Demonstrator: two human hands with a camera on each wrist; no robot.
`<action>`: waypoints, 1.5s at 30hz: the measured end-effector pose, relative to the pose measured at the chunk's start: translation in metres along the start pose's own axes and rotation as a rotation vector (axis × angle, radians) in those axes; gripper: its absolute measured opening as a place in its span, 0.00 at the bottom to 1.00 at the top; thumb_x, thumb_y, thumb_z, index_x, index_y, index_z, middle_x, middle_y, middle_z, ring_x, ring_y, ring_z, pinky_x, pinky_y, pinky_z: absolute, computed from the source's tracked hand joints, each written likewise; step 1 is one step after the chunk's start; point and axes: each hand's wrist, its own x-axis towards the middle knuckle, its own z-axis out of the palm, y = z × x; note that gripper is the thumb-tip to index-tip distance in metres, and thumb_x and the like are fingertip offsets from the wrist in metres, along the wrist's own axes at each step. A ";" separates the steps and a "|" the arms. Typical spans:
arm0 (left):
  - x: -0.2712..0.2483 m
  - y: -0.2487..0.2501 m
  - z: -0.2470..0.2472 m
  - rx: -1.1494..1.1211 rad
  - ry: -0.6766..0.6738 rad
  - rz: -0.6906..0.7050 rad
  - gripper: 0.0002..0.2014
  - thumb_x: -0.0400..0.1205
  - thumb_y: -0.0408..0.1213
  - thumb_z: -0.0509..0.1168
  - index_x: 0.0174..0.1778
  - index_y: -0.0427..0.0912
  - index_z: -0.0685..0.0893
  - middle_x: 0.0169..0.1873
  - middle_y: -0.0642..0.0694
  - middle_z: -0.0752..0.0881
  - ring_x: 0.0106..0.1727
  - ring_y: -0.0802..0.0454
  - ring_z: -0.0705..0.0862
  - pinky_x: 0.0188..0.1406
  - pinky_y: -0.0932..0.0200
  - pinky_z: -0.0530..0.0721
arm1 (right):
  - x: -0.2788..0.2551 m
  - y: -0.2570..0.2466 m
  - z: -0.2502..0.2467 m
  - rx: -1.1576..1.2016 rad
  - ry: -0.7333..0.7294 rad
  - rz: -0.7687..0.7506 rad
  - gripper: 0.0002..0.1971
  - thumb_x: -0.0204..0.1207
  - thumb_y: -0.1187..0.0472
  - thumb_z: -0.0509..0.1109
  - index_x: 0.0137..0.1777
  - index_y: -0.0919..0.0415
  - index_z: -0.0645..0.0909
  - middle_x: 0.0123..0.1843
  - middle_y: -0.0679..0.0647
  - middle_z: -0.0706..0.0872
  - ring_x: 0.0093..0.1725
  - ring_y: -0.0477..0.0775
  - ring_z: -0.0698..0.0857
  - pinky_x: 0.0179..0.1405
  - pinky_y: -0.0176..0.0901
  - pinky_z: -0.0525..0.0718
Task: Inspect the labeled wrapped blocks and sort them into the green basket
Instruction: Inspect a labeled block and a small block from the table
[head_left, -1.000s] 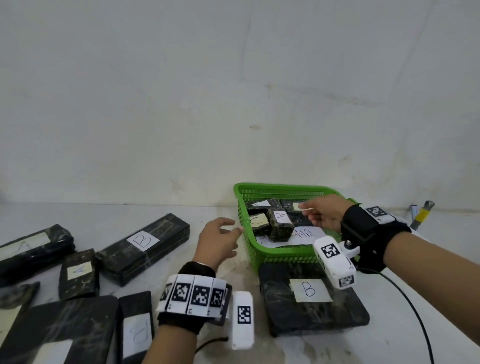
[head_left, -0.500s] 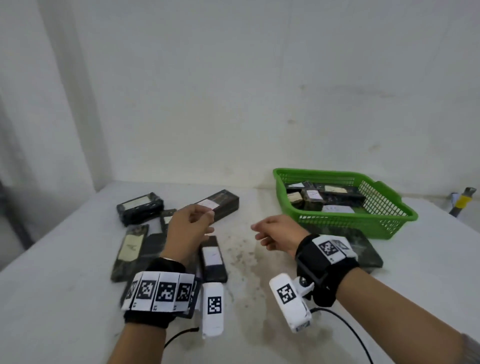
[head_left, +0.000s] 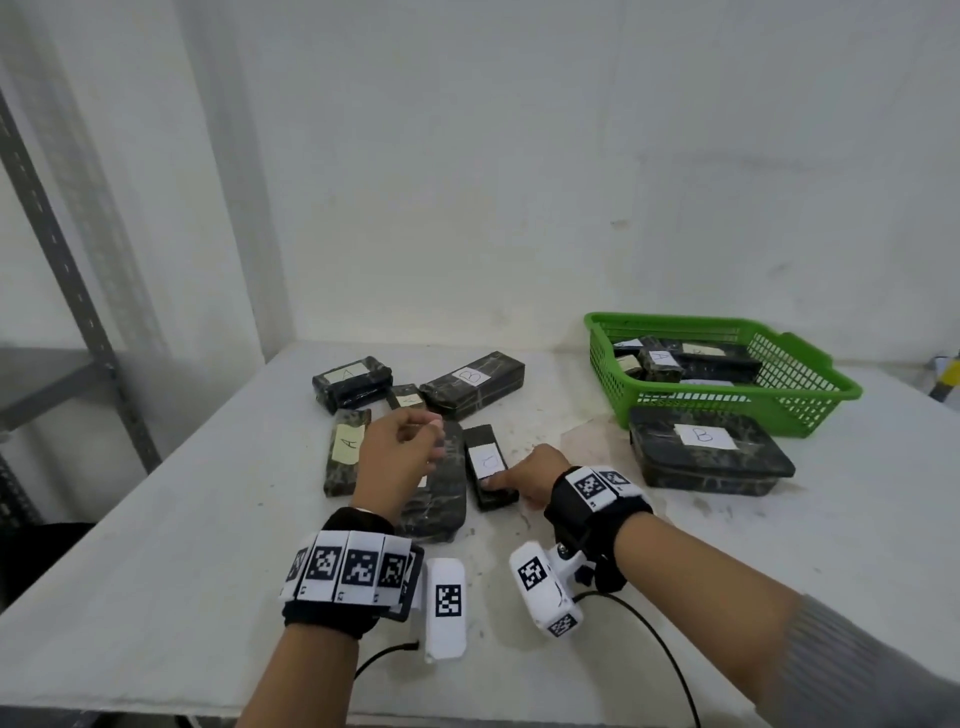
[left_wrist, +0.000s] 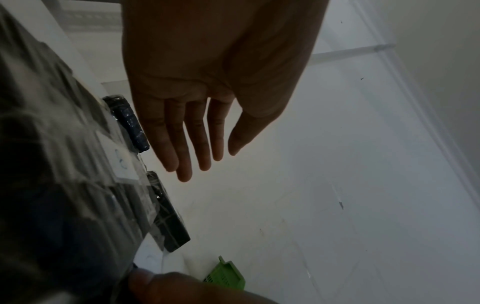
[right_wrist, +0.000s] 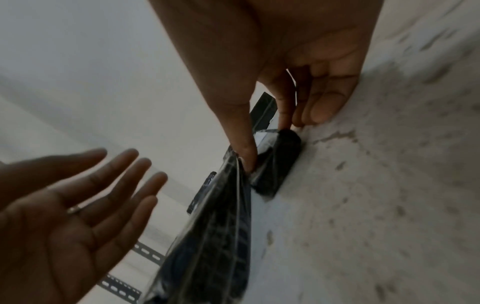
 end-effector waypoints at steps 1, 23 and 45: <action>-0.001 -0.001 0.001 -0.007 -0.007 -0.003 0.03 0.84 0.29 0.66 0.47 0.39 0.84 0.43 0.36 0.87 0.39 0.47 0.87 0.41 0.54 0.86 | 0.002 0.002 -0.001 0.016 0.011 0.003 0.25 0.61 0.53 0.86 0.52 0.64 0.81 0.45 0.60 0.83 0.42 0.60 0.83 0.36 0.46 0.83; 0.018 -0.004 0.109 -0.592 -0.250 -0.132 0.18 0.87 0.40 0.60 0.70 0.38 0.79 0.54 0.40 0.87 0.55 0.45 0.87 0.55 0.46 0.88 | -0.018 0.063 -0.089 1.011 -0.083 -0.312 0.07 0.81 0.68 0.67 0.55 0.63 0.84 0.42 0.53 0.90 0.35 0.44 0.84 0.25 0.33 0.81; 0.018 -0.033 0.115 -0.546 -0.256 0.030 0.11 0.88 0.31 0.56 0.57 0.34 0.83 0.45 0.42 0.90 0.49 0.51 0.89 0.51 0.54 0.89 | -0.025 0.060 -0.068 1.261 -0.066 -0.361 0.25 0.84 0.50 0.59 0.68 0.73 0.77 0.60 0.69 0.88 0.52 0.58 0.92 0.40 0.44 0.91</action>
